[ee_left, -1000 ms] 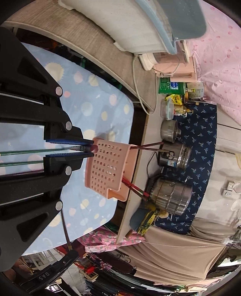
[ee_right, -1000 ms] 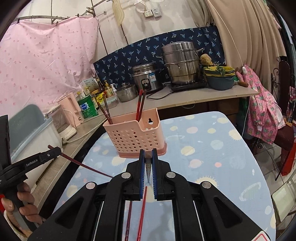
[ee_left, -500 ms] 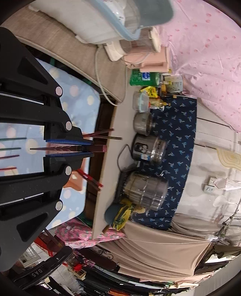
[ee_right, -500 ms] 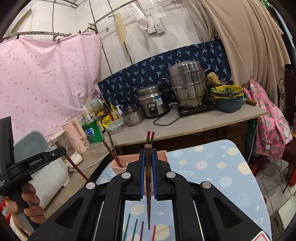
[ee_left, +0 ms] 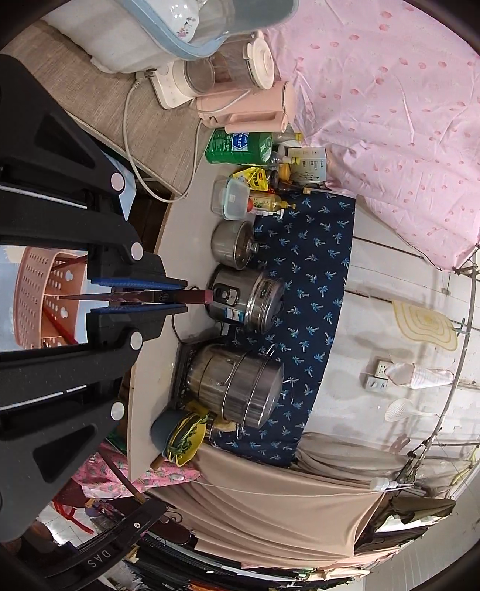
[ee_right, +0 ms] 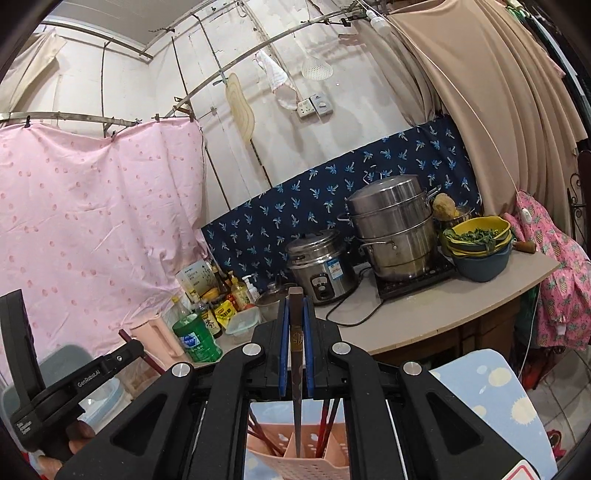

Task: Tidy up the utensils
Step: 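Lift both held chopsticks and carry them over the pink basket, then lower both chopsticks into the pink basket and open both tools, then move both open tools back over the remaining chopsticks, then close the left tool on a green chopstick while the right tool grasps a red chopstick, then lift both held chopsticks and carry them over the pink basket, then lower both chopsticks into the pink basket and open both tools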

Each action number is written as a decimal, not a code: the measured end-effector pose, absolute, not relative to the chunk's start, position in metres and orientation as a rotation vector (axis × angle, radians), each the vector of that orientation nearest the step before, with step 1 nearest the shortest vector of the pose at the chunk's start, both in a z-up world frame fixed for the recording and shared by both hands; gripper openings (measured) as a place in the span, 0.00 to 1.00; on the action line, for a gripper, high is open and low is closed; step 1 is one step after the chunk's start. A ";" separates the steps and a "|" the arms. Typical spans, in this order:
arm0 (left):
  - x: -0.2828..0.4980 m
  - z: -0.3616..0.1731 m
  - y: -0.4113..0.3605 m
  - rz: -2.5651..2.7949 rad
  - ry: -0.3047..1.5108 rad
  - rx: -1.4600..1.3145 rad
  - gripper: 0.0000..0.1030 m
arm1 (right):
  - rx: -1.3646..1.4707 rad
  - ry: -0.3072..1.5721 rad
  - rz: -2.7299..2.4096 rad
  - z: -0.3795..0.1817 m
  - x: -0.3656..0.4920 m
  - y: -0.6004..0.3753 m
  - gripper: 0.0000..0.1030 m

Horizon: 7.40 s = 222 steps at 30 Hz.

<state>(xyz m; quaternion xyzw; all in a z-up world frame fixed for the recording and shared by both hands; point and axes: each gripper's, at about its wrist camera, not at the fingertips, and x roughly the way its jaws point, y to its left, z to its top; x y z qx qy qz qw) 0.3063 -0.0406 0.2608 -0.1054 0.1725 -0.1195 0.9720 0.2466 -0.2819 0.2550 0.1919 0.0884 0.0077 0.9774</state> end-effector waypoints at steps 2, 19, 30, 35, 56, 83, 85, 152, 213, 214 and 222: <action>0.314 0.255 -0.042 -0.234 0.359 -0.206 0.07 | 0.385 0.191 0.012 0.249 0.259 -0.281 0.07; 0.340 0.192 -0.049 -0.247 0.479 -0.173 0.07 | 0.342 0.386 -0.003 0.163 0.311 -0.268 0.07; 0.321 0.189 -0.049 -0.261 0.502 -0.160 0.20 | 0.342 0.369 0.007 0.170 0.286 -0.266 0.12; 0.302 0.187 -0.047 -0.266 0.503 -0.156 0.34 | 0.353 0.367 0.023 0.172 0.265 -0.263 0.12; 0.193 0.121 -0.031 -0.291 0.614 -0.110 0.38 | 0.340 0.479 0.072 0.118 0.143 -0.241 0.18; 0.080 -0.014 -0.020 -0.260 0.826 -0.012 0.38 | 0.179 0.814 0.061 -0.026 0.016 -0.180 0.18; 0.077 -0.017 -0.019 -0.263 0.829 -0.012 0.38 | 0.162 0.815 0.061 -0.028 0.014 -0.176 0.18; 0.075 -0.039 -0.021 -0.285 0.908 -0.022 0.07 | 0.154 0.837 0.035 -0.042 0.009 -0.174 0.07; 0.251 0.247 -0.026 -0.281 0.388 -0.205 0.07 | 0.329 0.303 0.046 0.217 0.198 -0.253 0.07; 0.255 0.251 -0.027 -0.276 0.372 -0.206 0.07 | 0.339 0.296 0.048 0.221 0.206 -0.255 0.07; 0.306 0.265 -0.038 -0.231 0.324 -0.206 0.07 | 0.374 0.289 0.028 0.224 0.257 -0.266 0.07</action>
